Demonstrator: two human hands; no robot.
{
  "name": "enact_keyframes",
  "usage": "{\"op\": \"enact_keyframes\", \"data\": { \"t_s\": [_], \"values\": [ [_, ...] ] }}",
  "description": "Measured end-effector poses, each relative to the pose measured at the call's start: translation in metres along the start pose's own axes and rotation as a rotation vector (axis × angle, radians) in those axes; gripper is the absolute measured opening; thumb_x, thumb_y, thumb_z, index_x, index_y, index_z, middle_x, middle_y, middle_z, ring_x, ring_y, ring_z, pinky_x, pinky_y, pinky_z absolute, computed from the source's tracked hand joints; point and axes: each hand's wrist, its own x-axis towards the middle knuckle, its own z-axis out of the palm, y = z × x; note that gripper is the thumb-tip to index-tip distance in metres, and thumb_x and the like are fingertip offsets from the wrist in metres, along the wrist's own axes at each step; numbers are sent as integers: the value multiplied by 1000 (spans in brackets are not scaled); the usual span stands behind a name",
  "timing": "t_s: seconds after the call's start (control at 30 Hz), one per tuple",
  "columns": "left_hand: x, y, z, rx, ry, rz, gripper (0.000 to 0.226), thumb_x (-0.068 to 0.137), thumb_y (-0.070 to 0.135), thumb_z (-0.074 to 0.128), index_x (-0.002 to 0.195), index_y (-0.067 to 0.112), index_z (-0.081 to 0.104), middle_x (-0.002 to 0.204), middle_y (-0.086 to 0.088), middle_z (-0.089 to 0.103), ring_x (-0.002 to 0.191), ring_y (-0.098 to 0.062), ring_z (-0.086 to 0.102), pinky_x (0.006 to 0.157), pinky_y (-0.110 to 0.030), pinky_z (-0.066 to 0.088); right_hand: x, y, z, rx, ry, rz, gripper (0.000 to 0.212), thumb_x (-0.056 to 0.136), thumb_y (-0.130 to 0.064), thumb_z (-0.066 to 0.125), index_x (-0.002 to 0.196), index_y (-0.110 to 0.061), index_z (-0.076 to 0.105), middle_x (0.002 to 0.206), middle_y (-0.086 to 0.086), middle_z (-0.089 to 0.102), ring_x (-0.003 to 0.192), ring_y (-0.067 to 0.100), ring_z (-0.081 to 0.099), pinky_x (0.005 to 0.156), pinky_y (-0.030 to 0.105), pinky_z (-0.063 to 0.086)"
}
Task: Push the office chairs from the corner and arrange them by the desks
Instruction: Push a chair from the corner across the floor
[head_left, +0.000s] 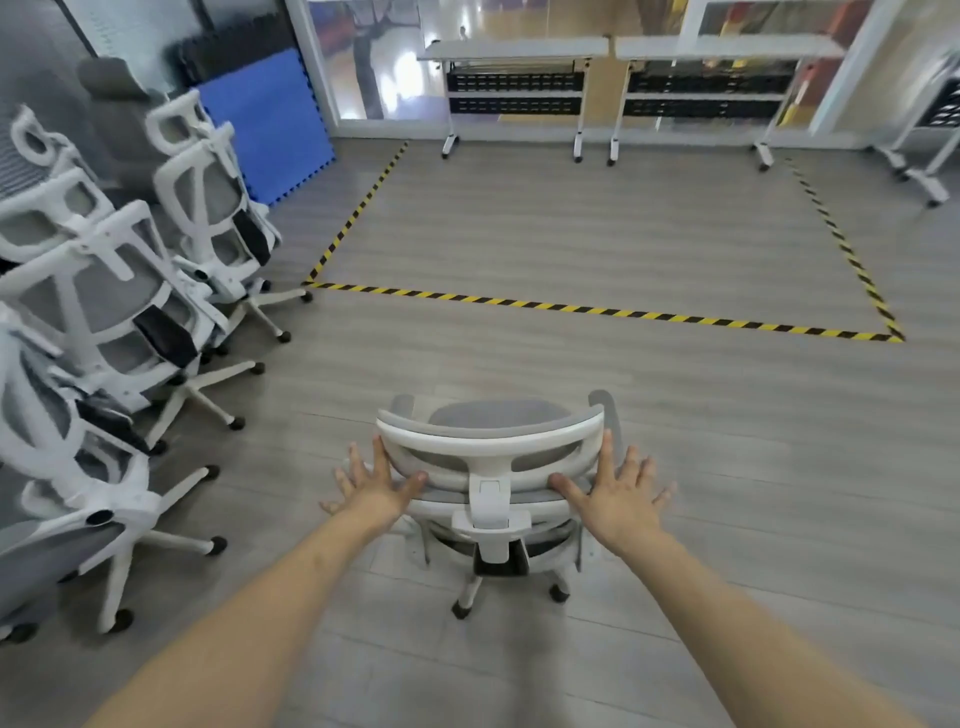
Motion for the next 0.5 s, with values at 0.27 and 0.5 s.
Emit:
{"op": "enact_keyframes", "data": {
  "t_s": [0.27,0.5],
  "values": [
    [81,126,3,33,-79,114,120,70,99,33,159,40,-22,166,-3,-35,152,-39,-30,119,-72,-2,101,48,-69,-47,-10,90,115,74,-102,10,158,-34,-28,172,17,-11,156,44,-15,120,70,-6],
    [171,259,-10,106,-108,232,124,63,104,29,156,44,-27,167,-4,-34,154,-37,-27,116,-77,-1,209,76,-128,14,13,181,113,73,-103,10,156,-38,-31,172,12,-15,156,42,-15,121,70,-1]
  ]
}}
